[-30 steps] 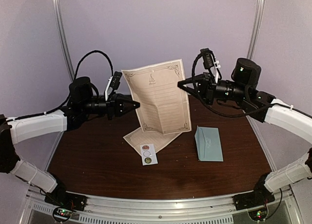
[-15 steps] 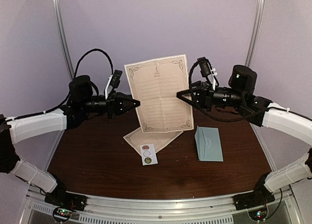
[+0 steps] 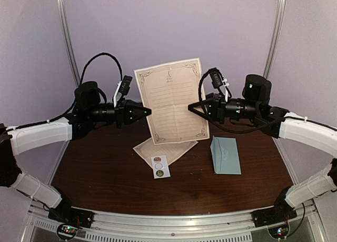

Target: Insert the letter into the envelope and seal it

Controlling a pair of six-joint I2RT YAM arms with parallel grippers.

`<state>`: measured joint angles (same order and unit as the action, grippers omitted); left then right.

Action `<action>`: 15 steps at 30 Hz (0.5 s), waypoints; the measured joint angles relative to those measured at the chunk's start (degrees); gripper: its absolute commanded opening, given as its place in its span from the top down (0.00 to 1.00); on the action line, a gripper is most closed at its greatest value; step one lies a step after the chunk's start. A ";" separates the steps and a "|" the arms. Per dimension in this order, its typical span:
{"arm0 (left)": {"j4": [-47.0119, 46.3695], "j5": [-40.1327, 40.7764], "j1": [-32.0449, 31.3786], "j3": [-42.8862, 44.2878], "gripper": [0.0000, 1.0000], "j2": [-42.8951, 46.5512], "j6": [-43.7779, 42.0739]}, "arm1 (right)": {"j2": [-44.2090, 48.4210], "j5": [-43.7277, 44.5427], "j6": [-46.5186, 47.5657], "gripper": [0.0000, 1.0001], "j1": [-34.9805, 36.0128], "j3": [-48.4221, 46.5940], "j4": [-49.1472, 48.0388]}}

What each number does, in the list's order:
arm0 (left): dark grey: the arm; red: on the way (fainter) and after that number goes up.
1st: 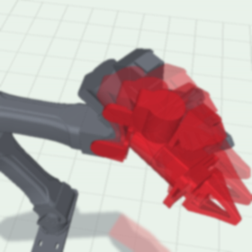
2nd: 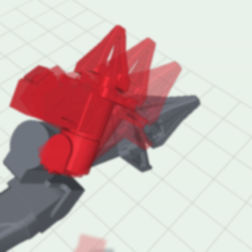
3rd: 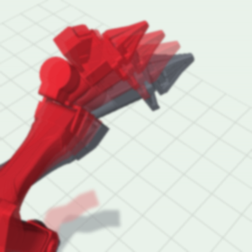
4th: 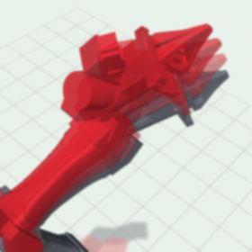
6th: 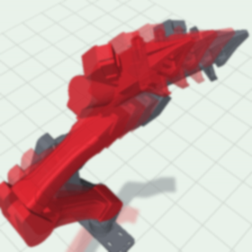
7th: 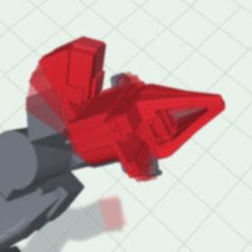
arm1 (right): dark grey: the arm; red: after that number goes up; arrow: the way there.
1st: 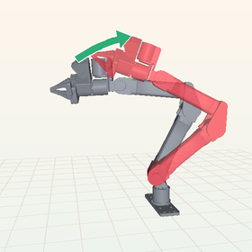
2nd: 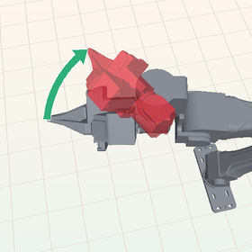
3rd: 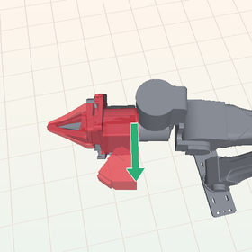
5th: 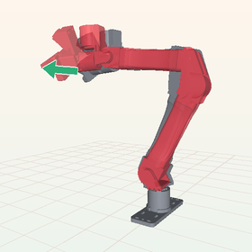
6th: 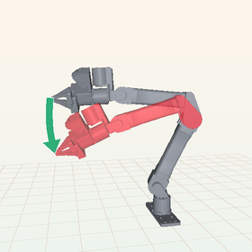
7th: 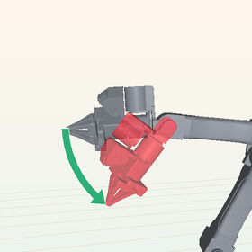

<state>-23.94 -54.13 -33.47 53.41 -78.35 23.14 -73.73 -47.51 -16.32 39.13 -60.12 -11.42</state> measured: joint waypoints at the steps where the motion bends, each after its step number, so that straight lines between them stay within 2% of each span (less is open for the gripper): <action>1: 0.00 0.02 0.00 0.00 1.00 0.00 0.00 | -0.24 0.13 0.02 0.68 0.00 0.15 0.00; 2: 0.00 0.04 0.00 0.00 1.00 0.00 0.00 | -0.44 0.31 0.02 0.68 0.00 0.37 0.00; 4: 0.00 0.07 0.00 0.00 1.00 0.02 0.00 | -0.72 0.63 0.00 0.76 0.00 0.96 0.02; 8: 0.02 0.13 0.00 0.00 1.00 0.02 -0.02 | -1.05 1.20 0.15 1.00 0.00 1.99 0.02; 14: 2.54 1.42 -0.02 0.55 1.00 0.15 -1.92 | -0.96 4.28 -0.11 1.00 0.02 2.86 -0.02; 15: 3.10 1.70 -0.04 0.76 0.95 0.24 -2.40 | -0.87 4.74 0.02 1.00 0.02 2.97 -0.04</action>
<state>-20.84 -52.42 -33.52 54.17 -78.11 20.73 -74.61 -42.76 -16.29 39.16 -57.14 -11.46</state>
